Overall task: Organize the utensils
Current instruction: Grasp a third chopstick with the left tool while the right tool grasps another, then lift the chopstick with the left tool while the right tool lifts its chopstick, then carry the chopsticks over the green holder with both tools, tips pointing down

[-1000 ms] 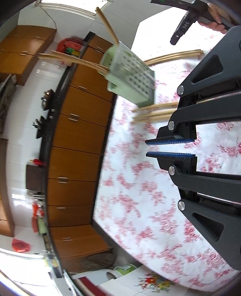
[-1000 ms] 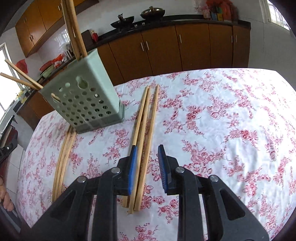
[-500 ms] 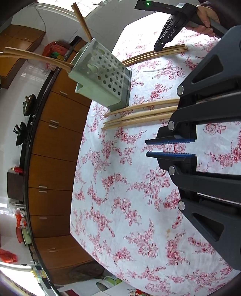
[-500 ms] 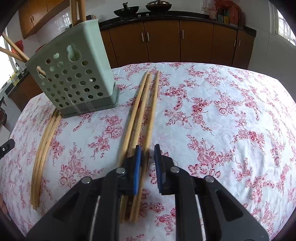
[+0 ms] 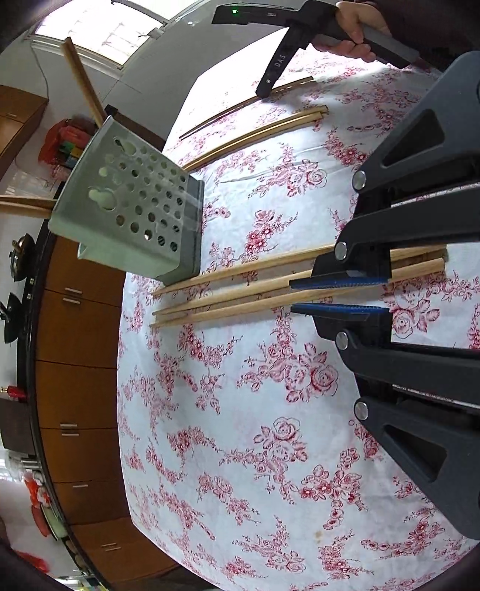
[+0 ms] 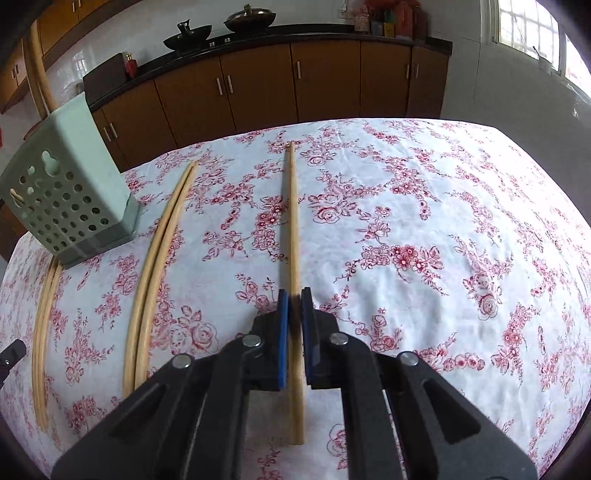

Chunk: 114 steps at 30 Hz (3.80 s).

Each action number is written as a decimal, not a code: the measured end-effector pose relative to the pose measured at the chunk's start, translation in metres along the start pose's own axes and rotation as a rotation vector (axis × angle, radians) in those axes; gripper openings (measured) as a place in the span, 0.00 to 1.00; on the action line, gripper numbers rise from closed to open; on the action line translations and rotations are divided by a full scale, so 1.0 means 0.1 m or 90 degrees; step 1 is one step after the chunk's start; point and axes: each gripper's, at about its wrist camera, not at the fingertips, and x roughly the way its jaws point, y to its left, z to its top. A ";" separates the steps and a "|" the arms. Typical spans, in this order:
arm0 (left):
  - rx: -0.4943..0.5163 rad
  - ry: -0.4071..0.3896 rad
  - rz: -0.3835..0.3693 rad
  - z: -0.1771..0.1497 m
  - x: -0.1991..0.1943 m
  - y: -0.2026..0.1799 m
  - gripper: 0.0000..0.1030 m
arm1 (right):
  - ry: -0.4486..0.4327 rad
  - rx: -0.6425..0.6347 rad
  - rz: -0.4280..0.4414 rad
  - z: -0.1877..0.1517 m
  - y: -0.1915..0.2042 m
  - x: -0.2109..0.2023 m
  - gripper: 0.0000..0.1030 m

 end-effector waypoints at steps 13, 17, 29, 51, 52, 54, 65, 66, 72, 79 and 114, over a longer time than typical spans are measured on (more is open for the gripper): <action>0.034 0.016 0.045 -0.09 0.09 -0.12 0.08 | -0.002 -0.016 0.001 -0.04 0.04 -0.03 0.08; 0.032 0.007 0.077 -0.07 0.11 -0.11 0.08 | -0.002 -0.025 0.002 -0.05 0.07 -0.05 0.09; -0.035 -0.011 0.099 0.20 0.14 0.52 0.07 | -0.006 -0.062 0.043 -0.06 0.28 -0.04 0.08; -0.019 -0.026 0.105 0.10 0.07 0.49 0.09 | -0.005 -0.069 0.037 -0.07 0.27 -0.03 0.09; -0.019 -0.025 0.108 0.09 0.06 0.47 0.09 | -0.005 -0.069 0.037 -0.09 0.26 -0.05 0.09; -0.018 -0.024 0.111 0.06 0.04 0.45 0.09 | -0.004 -0.069 0.039 -0.13 0.26 -0.09 0.09; 0.002 -0.019 0.121 -0.15 -0.10 0.37 0.09 | -0.003 -0.070 0.046 -0.27 0.22 -0.23 0.09; 0.004 -0.019 0.122 -0.16 -0.11 0.36 0.08 | -0.003 -0.069 0.047 -0.28 0.22 -0.24 0.09; 0.008 -0.009 0.117 -0.18 -0.17 0.36 0.07 | -0.016 -0.063 0.052 -0.29 0.19 -0.37 0.08; -0.013 -0.105 0.099 0.11 -0.66 0.38 0.07 | -0.113 -0.050 0.059 -0.04 0.09 -0.85 0.08; 0.001 -0.352 -0.005 0.91 -2.00 -0.17 0.07 | -0.336 -0.052 0.239 0.68 0.40 -2.39 0.08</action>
